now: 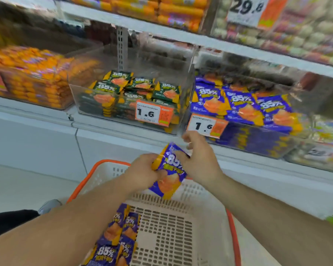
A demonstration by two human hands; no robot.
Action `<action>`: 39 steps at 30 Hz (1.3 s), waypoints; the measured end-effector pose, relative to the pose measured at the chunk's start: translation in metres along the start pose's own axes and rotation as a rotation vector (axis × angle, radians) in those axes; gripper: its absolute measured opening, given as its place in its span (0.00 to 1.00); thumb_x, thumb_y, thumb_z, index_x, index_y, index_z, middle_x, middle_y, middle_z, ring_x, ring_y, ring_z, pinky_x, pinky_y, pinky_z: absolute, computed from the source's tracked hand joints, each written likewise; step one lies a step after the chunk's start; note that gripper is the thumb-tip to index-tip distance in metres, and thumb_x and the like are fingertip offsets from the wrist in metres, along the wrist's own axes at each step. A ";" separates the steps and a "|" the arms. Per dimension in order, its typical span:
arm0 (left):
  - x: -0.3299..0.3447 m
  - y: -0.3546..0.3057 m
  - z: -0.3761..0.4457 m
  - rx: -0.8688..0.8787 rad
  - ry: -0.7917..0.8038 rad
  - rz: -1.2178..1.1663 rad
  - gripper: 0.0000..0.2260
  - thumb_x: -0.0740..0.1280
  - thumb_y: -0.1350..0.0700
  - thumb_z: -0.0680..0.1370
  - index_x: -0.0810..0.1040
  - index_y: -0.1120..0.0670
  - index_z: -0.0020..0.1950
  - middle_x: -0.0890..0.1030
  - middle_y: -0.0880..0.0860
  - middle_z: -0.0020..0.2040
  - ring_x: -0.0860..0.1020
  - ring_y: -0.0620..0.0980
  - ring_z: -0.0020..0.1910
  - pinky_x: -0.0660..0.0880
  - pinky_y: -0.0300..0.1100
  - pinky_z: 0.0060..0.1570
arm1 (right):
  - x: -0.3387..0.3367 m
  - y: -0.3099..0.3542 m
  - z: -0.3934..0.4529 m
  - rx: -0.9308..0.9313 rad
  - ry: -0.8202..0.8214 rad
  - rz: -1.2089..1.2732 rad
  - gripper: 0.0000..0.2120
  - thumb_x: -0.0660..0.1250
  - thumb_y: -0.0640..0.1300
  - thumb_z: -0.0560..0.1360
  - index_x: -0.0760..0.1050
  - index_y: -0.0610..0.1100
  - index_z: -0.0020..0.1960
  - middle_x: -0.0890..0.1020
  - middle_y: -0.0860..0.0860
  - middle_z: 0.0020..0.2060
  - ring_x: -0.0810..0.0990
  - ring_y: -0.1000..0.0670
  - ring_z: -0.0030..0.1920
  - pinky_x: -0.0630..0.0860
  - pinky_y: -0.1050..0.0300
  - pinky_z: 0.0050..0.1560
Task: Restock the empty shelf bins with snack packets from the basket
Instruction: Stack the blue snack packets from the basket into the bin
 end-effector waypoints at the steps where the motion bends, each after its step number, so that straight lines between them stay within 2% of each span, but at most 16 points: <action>1: -0.005 -0.011 0.000 -0.004 -0.063 -0.120 0.06 0.71 0.62 0.74 0.80 0.51 0.44 0.81 0.44 0.37 0.78 0.41 0.35 0.71 0.31 0.35 | -0.023 0.005 -0.004 -0.034 -0.151 -0.003 0.15 0.71 0.41 0.73 0.72 0.44 0.57 0.71 0.53 0.50 0.73 0.51 0.50 0.69 0.60 0.50; 2: -0.007 -0.023 0.001 -0.007 -0.101 -0.263 0.07 0.71 0.64 0.74 0.81 0.51 0.44 0.83 0.45 0.36 0.78 0.42 0.35 0.73 0.33 0.37 | -0.042 0.010 -0.009 -0.066 -0.265 0.011 0.14 0.72 0.40 0.71 0.73 0.44 0.54 0.70 0.53 0.49 0.74 0.50 0.50 0.69 0.60 0.51; 4: -0.009 -0.049 0.003 0.015 -0.136 -0.518 0.09 0.70 0.66 0.75 0.82 0.52 0.46 0.86 0.49 0.40 0.81 0.47 0.38 0.78 0.40 0.45 | -0.066 0.013 -0.018 -0.068 -0.331 0.062 0.14 0.72 0.43 0.69 0.73 0.47 0.51 0.72 0.52 0.48 0.74 0.52 0.48 0.70 0.64 0.49; 7: -0.010 -0.096 0.010 0.092 -0.119 -0.724 0.09 0.68 0.66 0.77 0.83 0.53 0.48 0.86 0.53 0.46 0.83 0.52 0.45 0.80 0.48 0.50 | -0.077 0.011 -0.024 0.074 -0.197 0.327 0.16 0.74 0.41 0.71 0.72 0.55 0.52 0.79 0.57 0.47 0.77 0.57 0.41 0.72 0.67 0.41; 10: -0.007 -0.133 0.028 0.130 -0.090 -0.771 0.05 0.68 0.61 0.79 0.82 0.54 0.52 0.86 0.53 0.48 0.84 0.54 0.49 0.80 0.51 0.52 | -0.093 0.010 -0.016 0.169 -0.173 0.629 0.21 0.70 0.30 0.73 0.73 0.53 0.55 0.82 0.54 0.44 0.78 0.59 0.36 0.76 0.63 0.37; 12: -0.013 -0.152 0.047 0.186 -0.172 -0.616 0.06 0.66 0.54 0.80 0.81 0.54 0.51 0.85 0.50 0.47 0.83 0.53 0.49 0.80 0.47 0.48 | -0.116 0.000 0.002 0.218 -0.255 0.705 0.20 0.69 0.30 0.73 0.74 0.50 0.59 0.82 0.49 0.49 0.79 0.55 0.39 0.78 0.58 0.40; 14: -0.027 -0.167 0.066 0.292 -0.323 -0.321 0.11 0.65 0.48 0.80 0.79 0.52 0.55 0.83 0.49 0.52 0.81 0.50 0.54 0.76 0.43 0.49 | -0.138 -0.017 0.024 0.259 -0.330 0.658 0.20 0.68 0.33 0.75 0.74 0.51 0.62 0.82 0.49 0.54 0.80 0.51 0.44 0.78 0.54 0.41; 16: -0.039 -0.179 0.083 0.373 -0.425 0.029 0.21 0.65 0.44 0.78 0.74 0.53 0.67 0.76 0.51 0.62 0.75 0.50 0.62 0.71 0.46 0.61 | -0.157 -0.038 0.050 0.320 -0.372 0.607 0.23 0.66 0.32 0.75 0.72 0.47 0.67 0.82 0.49 0.52 0.80 0.49 0.42 0.79 0.50 0.44; 18: -0.041 -0.182 0.100 0.431 -0.415 0.311 0.29 0.64 0.39 0.77 0.67 0.53 0.73 0.69 0.52 0.69 0.68 0.52 0.69 0.66 0.48 0.68 | -0.169 -0.059 0.077 0.370 -0.378 0.559 0.25 0.65 0.31 0.74 0.70 0.44 0.70 0.82 0.46 0.47 0.77 0.45 0.36 0.79 0.46 0.45; 20: -0.035 -0.173 0.118 0.408 -0.344 0.485 0.36 0.60 0.33 0.76 0.59 0.52 0.77 0.59 0.52 0.76 0.61 0.53 0.75 0.62 0.51 0.72 | -0.179 -0.075 0.104 0.414 -0.372 0.406 0.26 0.64 0.32 0.73 0.70 0.43 0.71 0.81 0.43 0.53 0.78 0.43 0.40 0.81 0.42 0.46; 23: -0.026 -0.157 0.129 0.389 -0.330 0.525 0.40 0.57 0.28 0.74 0.53 0.49 0.79 0.50 0.46 0.79 0.61 0.52 0.75 0.69 0.53 0.67 | -0.187 -0.088 0.142 0.462 -0.379 0.253 0.22 0.61 0.30 0.74 0.71 0.38 0.68 0.79 0.42 0.54 0.76 0.46 0.41 0.78 0.50 0.41; 26: -0.023 -0.153 0.126 0.389 -0.409 0.596 0.41 0.57 0.30 0.75 0.49 0.50 0.79 0.46 0.43 0.79 0.63 0.48 0.74 0.73 0.49 0.60 | -0.186 -0.086 0.170 0.535 -0.283 0.065 0.09 0.58 0.31 0.77 0.75 0.34 0.53 0.78 0.38 0.52 0.76 0.45 0.43 0.69 0.56 0.39; 29: -0.022 -0.155 0.124 0.393 -0.435 0.606 0.41 0.58 0.30 0.74 0.48 0.50 0.79 0.45 0.42 0.79 0.62 0.46 0.74 0.73 0.48 0.58 | -0.180 -0.078 0.187 0.524 -0.087 -0.248 0.14 0.56 0.35 0.81 0.76 0.36 0.61 0.77 0.40 0.62 0.76 0.41 0.62 0.74 0.58 0.50; 31: -0.022 -0.156 0.123 0.395 -0.439 0.597 0.41 0.58 0.31 0.74 0.48 0.50 0.79 0.45 0.41 0.79 0.62 0.46 0.74 0.73 0.47 0.58 | -0.172 -0.082 0.199 0.477 0.008 -0.405 0.15 0.55 0.35 0.82 0.75 0.36 0.64 0.76 0.40 0.64 0.74 0.41 0.64 0.73 0.54 0.58; 33: -0.023 -0.156 0.121 0.399 -0.446 0.594 0.41 0.58 0.31 0.74 0.48 0.50 0.79 0.45 0.41 0.79 0.63 0.45 0.73 0.72 0.46 0.57 | -0.169 -0.088 0.206 0.493 -0.017 -0.315 0.16 0.59 0.37 0.81 0.72 0.35 0.67 0.74 0.39 0.66 0.72 0.40 0.67 0.70 0.53 0.59; 39: -0.021 -0.154 0.123 0.399 -0.442 0.563 0.43 0.59 0.30 0.74 0.47 0.51 0.79 0.44 0.41 0.78 0.66 0.46 0.72 0.73 0.46 0.54 | -0.167 -0.106 0.220 0.469 -0.001 -0.513 0.16 0.61 0.47 0.81 0.75 0.38 0.63 0.78 0.41 0.60 0.77 0.43 0.57 0.75 0.54 0.57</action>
Point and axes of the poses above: each hand's wrist, its own z-axis towards the middle knuckle, its own x-axis out of the palm, y = z × x, the point moved 6 cm from there along z, towards the middle knuckle
